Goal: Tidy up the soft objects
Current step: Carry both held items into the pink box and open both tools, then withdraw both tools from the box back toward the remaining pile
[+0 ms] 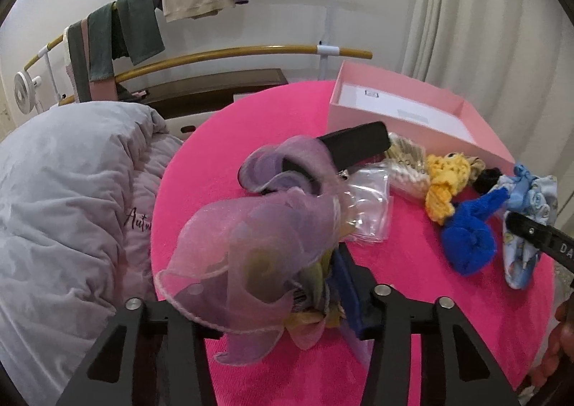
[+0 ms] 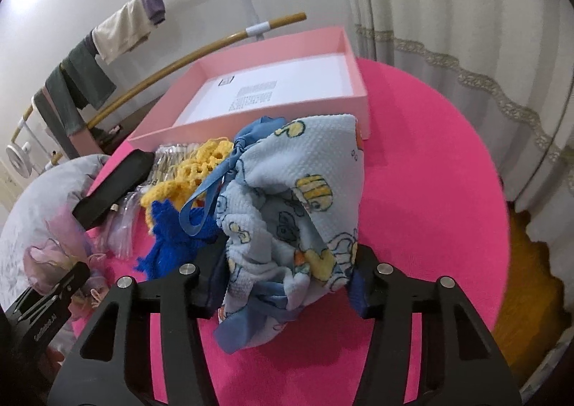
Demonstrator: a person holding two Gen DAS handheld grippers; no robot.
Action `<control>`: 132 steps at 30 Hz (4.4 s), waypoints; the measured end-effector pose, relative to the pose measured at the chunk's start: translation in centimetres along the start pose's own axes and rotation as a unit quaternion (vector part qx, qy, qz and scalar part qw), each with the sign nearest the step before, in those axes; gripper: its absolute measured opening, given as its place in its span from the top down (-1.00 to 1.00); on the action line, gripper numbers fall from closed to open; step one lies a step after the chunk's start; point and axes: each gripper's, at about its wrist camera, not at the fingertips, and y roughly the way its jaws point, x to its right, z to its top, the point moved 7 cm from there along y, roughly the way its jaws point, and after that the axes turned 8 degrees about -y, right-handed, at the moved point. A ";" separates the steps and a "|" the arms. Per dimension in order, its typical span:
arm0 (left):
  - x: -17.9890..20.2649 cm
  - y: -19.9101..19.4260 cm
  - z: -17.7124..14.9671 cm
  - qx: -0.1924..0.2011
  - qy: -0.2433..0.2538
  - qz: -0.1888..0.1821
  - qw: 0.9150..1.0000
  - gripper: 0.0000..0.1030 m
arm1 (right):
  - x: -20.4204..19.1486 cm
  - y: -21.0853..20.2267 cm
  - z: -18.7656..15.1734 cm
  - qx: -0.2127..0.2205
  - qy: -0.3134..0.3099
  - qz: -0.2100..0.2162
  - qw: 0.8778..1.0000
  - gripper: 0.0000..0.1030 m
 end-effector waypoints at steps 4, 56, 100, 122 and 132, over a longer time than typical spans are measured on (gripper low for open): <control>0.9 -1.8 0.0 0.005 0.011 -0.014 1.000 0.61 | 0.5 -1.9 0.1 0.013 0.002 -0.003 1.000 0.02; 4.8 -4.6 12.1 0.078 0.069 -0.065 0.992 0.24 | -1.4 -4.0 10.7 0.062 -0.060 0.020 0.996 0.01; 16.6 17.4 24.7 -0.041 0.090 -0.070 0.993 -1.00 | 5.1 16.2 22.4 -0.079 0.007 -0.010 0.997 -1.00; 6.4 -5.2 11.6 0.101 0.058 -0.054 0.992 -1.00 | 1.3 -2.7 18.2 0.075 -0.003 -0.003 0.997 -1.00; 2.4 -13.7 2.1 0.134 0.044 -0.037 0.989 -1.00 | -1.1 -8.8 11.9 0.113 -0.020 -0.022 0.993 -1.00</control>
